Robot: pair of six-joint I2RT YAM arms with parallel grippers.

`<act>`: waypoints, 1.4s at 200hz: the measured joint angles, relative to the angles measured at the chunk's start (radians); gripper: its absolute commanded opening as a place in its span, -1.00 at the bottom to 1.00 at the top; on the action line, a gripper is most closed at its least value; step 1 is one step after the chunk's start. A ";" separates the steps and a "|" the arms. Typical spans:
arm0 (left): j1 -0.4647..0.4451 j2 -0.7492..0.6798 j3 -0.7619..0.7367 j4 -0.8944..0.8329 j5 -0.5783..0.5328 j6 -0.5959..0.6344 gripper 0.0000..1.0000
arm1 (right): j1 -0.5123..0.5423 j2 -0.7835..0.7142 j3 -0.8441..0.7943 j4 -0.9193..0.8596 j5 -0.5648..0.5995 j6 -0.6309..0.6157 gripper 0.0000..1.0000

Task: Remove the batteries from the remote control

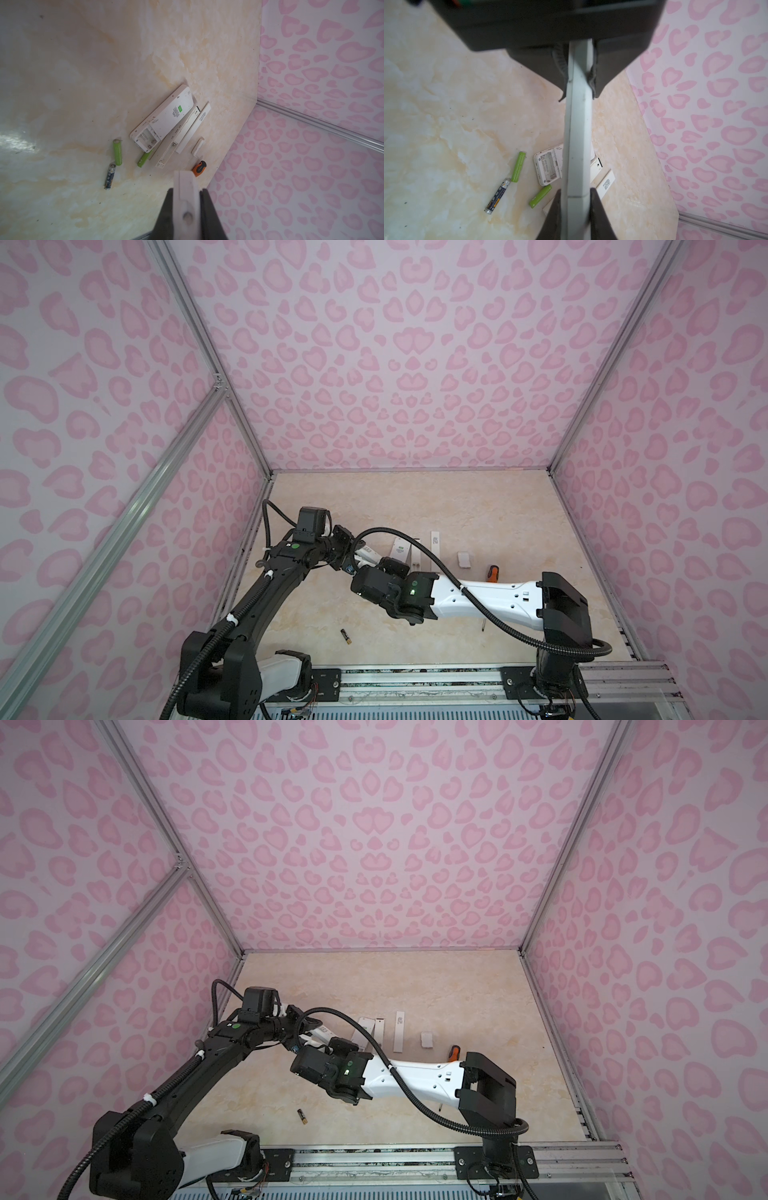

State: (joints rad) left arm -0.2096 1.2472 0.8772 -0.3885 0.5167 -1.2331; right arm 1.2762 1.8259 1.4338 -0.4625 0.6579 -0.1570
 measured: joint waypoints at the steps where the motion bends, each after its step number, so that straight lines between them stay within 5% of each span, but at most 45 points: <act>1: 0.000 0.000 0.000 0.001 0.001 0.001 -0.89 | 0.000 0.000 0.000 0.000 0.000 0.000 -0.26; 40: -0.001 0.005 -0.008 0.025 0.000 0.034 -0.93 | 0.008 -0.023 0.027 -0.020 0.001 0.049 0.13; 114: 0.000 -0.008 -0.124 0.398 0.010 0.015 -0.93 | -0.021 -0.209 0.077 -0.076 -0.092 0.324 0.14; 178: 0.000 -0.018 -0.145 0.771 0.047 0.004 -0.93 | -0.294 -0.372 -0.076 0.014 -0.449 0.702 0.05; 280: -0.014 -0.054 -0.171 1.004 0.060 -0.019 -0.93 | -0.441 -0.348 -0.154 0.268 -0.784 0.982 0.17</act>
State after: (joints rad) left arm -0.2237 1.1934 0.7067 0.6151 0.5762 -1.2526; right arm 0.8356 1.4776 1.2800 -0.1947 -0.1257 0.8249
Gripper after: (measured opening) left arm 0.191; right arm 0.584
